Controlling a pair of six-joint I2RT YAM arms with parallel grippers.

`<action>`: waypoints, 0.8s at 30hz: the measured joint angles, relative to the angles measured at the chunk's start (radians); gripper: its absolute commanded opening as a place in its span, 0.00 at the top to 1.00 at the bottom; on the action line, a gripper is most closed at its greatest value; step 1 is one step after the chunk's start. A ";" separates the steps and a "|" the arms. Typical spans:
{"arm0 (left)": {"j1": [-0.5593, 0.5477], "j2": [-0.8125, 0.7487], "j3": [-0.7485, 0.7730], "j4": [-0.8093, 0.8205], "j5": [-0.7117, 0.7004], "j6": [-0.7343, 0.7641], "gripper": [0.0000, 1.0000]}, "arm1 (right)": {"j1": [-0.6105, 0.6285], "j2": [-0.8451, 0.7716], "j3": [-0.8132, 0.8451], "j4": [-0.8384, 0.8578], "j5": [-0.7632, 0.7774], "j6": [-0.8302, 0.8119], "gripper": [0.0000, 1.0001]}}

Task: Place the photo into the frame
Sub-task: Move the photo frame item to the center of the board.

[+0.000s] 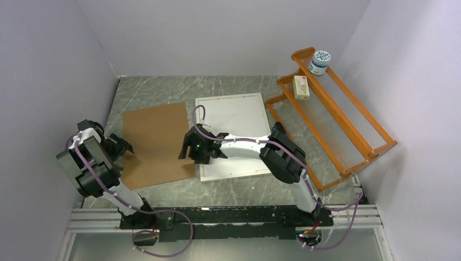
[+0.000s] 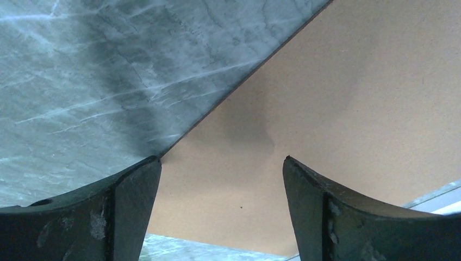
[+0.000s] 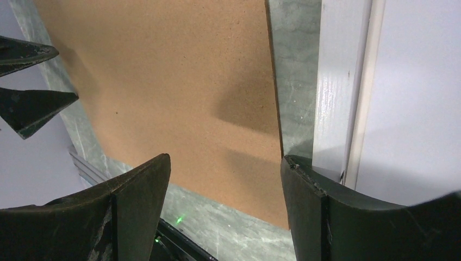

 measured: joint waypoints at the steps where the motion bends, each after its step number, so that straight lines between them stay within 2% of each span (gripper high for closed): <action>1: 0.000 0.008 0.007 -0.006 0.002 0.005 0.13 | -0.001 0.000 0.000 0.001 -0.004 -0.001 0.22; 10: 0.001 0.063 0.063 -0.055 0.010 0.061 0.16 | -0.019 0.002 -0.011 0.021 -0.053 -0.008 0.23; 24: 0.002 0.081 0.073 0.088 0.101 0.125 0.29 | -0.039 0.005 -0.037 0.101 -0.124 -0.048 0.22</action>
